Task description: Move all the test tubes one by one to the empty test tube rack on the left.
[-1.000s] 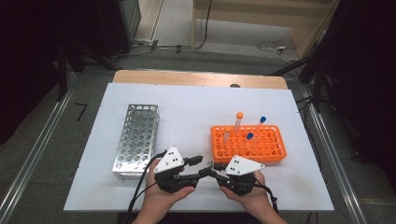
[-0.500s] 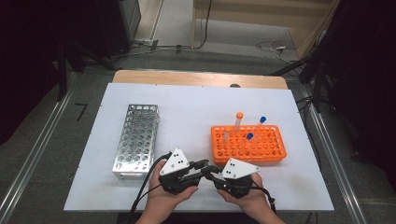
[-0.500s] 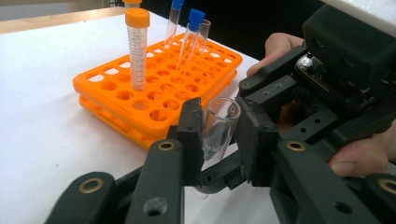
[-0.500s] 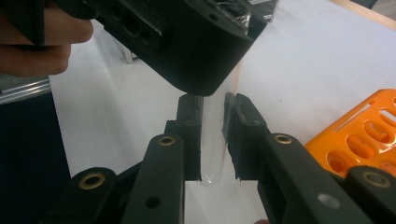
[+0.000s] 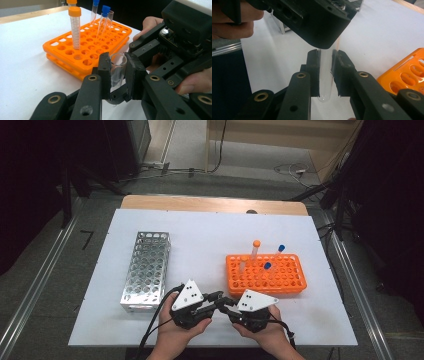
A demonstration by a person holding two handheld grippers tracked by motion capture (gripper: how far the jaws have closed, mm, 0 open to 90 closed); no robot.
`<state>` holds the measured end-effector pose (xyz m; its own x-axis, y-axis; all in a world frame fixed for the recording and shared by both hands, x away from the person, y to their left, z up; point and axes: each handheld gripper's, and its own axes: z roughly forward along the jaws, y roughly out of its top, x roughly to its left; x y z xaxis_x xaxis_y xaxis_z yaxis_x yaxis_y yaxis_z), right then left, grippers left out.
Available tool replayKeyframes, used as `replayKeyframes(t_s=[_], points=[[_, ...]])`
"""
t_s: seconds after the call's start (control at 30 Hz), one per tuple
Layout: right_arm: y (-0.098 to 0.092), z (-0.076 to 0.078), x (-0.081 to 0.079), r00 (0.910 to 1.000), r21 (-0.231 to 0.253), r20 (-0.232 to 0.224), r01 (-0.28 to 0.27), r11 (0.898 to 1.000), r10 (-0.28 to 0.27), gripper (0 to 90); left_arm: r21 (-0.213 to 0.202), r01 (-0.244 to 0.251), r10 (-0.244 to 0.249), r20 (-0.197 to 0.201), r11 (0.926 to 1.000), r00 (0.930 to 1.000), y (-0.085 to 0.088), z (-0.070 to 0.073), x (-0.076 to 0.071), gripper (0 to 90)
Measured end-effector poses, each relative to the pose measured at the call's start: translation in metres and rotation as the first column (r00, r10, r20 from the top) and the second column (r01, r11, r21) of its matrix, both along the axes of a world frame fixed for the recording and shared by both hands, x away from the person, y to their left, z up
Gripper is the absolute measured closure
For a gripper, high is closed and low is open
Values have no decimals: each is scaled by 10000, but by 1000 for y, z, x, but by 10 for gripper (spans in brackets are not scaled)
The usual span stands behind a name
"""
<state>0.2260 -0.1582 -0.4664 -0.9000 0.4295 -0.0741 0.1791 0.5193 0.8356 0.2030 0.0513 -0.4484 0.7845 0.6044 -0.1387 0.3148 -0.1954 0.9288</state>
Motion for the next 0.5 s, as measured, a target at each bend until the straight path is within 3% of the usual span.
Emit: replayKeyframes(t_s=[0.23,0.33,0.37,0.4,0.47,0.5], points=[[0,-2,0,9999,117,-128,45,9999,-43,715,-9,7,-7,-52,10000,10000,2,0,1,764],[-1,-2,1,9998,215,-186,69,9997,-65,652,-53,-98,98,-28,9999,9999,5,1,1,764],[-3,-1,2,9996,339,-262,66,9994,-57,579,-66,-100,99,-30,9999,9999,6,1,1,764],[-3,-1,2,9996,339,-262,66,9994,-57,579,-117,-123,123,-29,9999,9999,7,2,1,764],[-6,1,3,9993,683,-383,50,9977,-23,481,-109,-183,183,-18,9998,9998,9,2,1,764],[-6,1,3,9993,683,-383,50,9977,-23,481,-148,-199,199,-9,9997,9998,10,3,2,764]])
